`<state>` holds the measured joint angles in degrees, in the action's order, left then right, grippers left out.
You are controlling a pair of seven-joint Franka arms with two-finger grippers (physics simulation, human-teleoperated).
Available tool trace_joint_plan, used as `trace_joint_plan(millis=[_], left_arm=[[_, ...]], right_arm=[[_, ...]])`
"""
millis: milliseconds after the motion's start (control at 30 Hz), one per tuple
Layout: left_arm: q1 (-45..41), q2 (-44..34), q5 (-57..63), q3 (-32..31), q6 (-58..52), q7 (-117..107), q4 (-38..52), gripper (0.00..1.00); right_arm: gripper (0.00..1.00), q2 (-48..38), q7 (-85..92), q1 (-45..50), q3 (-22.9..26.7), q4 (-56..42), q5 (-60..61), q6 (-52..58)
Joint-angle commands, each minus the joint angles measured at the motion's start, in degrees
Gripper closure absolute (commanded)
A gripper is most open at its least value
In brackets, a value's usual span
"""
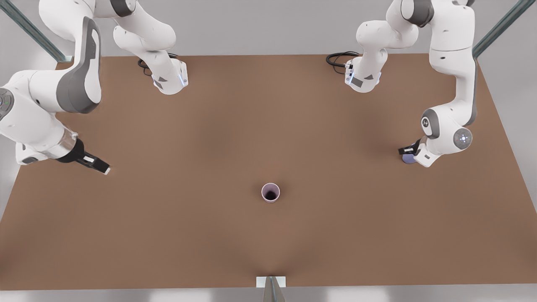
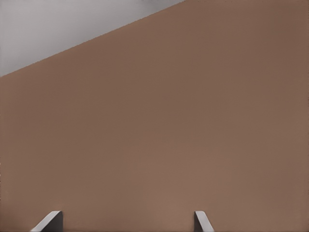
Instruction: Stack the cups, with the pink cup at the bottom and the purple cup at the top
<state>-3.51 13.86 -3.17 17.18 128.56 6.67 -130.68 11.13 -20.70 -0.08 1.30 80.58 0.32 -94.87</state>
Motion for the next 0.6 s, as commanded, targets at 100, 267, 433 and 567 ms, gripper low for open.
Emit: trace_joint_plan(millis=[100,267,433,567], left_arm=[[0.0,0.3,0.0,0.0,1.1,-0.1,0.1,0.37],[0.1,0.9,0.1,0.0,1.9,-0.1,0.2,0.52],[0.1,1.3,0.2,0.0,2.1,-0.1,0.2,0.60],[0.2,1.3,0.4,0.0,2.2,-0.1,0.3,0.69]], right_arm=[[0.00,3.7,20.1,-1.0,0.1,-6.3,-1.1,5.6],[0.00,2.2,19.7,-2.8,0.1,-6.0,-0.8,5.6],[0.00,2.6,19.8,-2.5,-0.1,-6.2,-1.1,5.2],[0.00,2.8,19.8,-2.4,-0.1,-6.2,-1.4,5.0]])
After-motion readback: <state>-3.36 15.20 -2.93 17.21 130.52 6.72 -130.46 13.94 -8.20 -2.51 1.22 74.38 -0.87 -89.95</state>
